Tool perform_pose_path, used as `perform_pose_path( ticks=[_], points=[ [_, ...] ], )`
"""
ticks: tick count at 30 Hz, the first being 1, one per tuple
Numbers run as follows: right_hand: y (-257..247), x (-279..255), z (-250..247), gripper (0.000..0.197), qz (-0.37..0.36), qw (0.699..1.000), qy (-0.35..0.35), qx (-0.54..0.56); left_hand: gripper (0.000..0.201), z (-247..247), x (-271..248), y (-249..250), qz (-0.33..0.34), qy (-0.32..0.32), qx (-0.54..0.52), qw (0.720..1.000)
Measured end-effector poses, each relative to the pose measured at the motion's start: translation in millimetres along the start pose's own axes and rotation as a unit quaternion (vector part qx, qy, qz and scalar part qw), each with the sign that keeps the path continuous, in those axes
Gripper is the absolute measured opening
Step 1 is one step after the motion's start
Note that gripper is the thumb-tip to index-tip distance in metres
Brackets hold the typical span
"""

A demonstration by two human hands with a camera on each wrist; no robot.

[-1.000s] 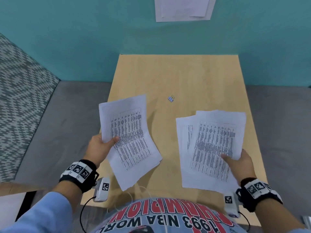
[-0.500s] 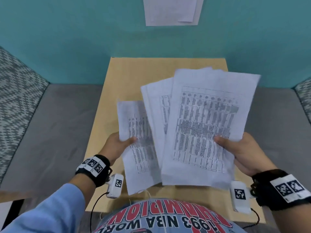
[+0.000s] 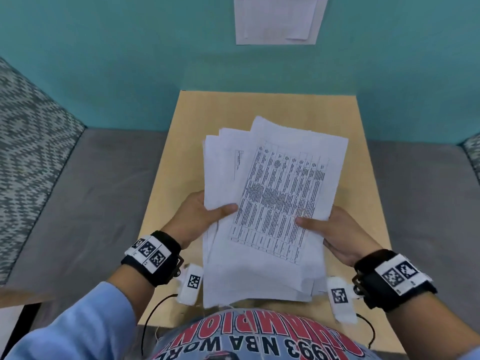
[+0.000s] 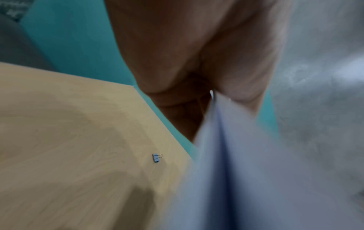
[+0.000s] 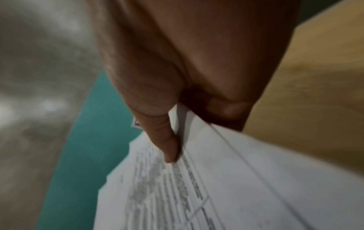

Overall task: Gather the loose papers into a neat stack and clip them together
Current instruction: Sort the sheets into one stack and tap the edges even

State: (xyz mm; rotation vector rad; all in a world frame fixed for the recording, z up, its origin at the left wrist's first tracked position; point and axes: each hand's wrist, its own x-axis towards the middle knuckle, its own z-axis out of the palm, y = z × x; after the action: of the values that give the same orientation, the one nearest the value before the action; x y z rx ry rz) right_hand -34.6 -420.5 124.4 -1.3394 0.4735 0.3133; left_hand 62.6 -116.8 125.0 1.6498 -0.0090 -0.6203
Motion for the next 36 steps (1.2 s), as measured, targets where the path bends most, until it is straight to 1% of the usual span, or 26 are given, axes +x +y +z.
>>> perform_pose_path(
  ticks=[2,3,5,7,9,11,13,14,16,17,20,21,23,25,27,29,31,34,36],
  points=[
    [-3,1,3,0.048,-0.066,0.996,0.023,-0.059,0.038,1,-1,3,0.024,0.032,-0.013,0.999],
    [-4,0,4,0.049,-0.095,0.992,0.038,-0.076,0.031,1,-1,4,0.041,0.046,-0.023,0.998],
    [-4,-2,6,0.046,-0.145,0.984,0.071,-0.073,0.026,1,2,0,0.066,0.051,-0.029,0.996],
    [2,-3,9,0.036,-0.173,0.975,0.109,-0.088,0.023,2,5,-7,0.065,0.041,-0.01,0.997],
    [16,4,11,0.016,-0.159,0.97,0.13,-0.129,0.025,9,8,-16,0.056,0.022,0.021,0.998],
    [32,12,12,0.02,-0.121,0.972,0.128,-0.154,0.022,16,12,-27,0.047,0.015,0.061,0.997],
    [45,22,11,0.009,-0.097,0.976,0.132,-0.146,0.023,17,14,-36,0.051,0.031,0.085,0.995],
    [48,25,12,0.016,-0.099,0.975,0.139,-0.144,0.022,17,16,-37,0.042,0.05,0.074,0.995],
    [45,27,14,0.02,-0.121,0.973,0.146,-0.131,0.019,16,18,-36,0.03,0.085,0.033,0.995],
    [41,27,15,0.02,-0.134,0.971,0.152,-0.123,0.018,16,17,-32,0.036,0.094,0.017,0.995],
    [31,25,15,0.022,-0.174,0.966,0.163,-0.1,0.021,17,16,-27,0.056,0.092,-0.02,0.994],
    [33,27,13,0.023,-0.17,0.967,0.166,-0.097,0.024,18,15,-28,0.054,0.084,-0.019,0.995],
    [40,31,7,0.018,-0.13,0.972,0.166,-0.099,0.024,18,15,-33,0.035,0.06,0.019,0.997],
    [46,34,4,0.013,-0.096,0.975,0.167,-0.114,0.021,17,17,-38,0.02,0.061,0.052,0.997],
    [44,34,2,0.011,-0.102,0.972,0.173,-0.12,0.021,15,16,-34,0.029,0.074,0.052,0.995],
    [36,31,2,0.013,-0.133,0.969,0.179,-0.11,0.015,13,16,-29,0.05,0.088,0.03,0.994],
    [31,26,1,0.017,-0.163,0.966,0.175,-0.096,0.015,12,16,-25,0.067,0.093,0.012,0.993],
    [35,26,2,0.028,-0.149,0.971,0.162,-0.094,0.017,8,19,-28,0.049,0.077,0.045,0.995],
    [40,29,1,0.03,-0.126,0.974,0.167,-0.093,0.013,7,23,-32,0.031,0.059,0.084,0.994]
  ],
)
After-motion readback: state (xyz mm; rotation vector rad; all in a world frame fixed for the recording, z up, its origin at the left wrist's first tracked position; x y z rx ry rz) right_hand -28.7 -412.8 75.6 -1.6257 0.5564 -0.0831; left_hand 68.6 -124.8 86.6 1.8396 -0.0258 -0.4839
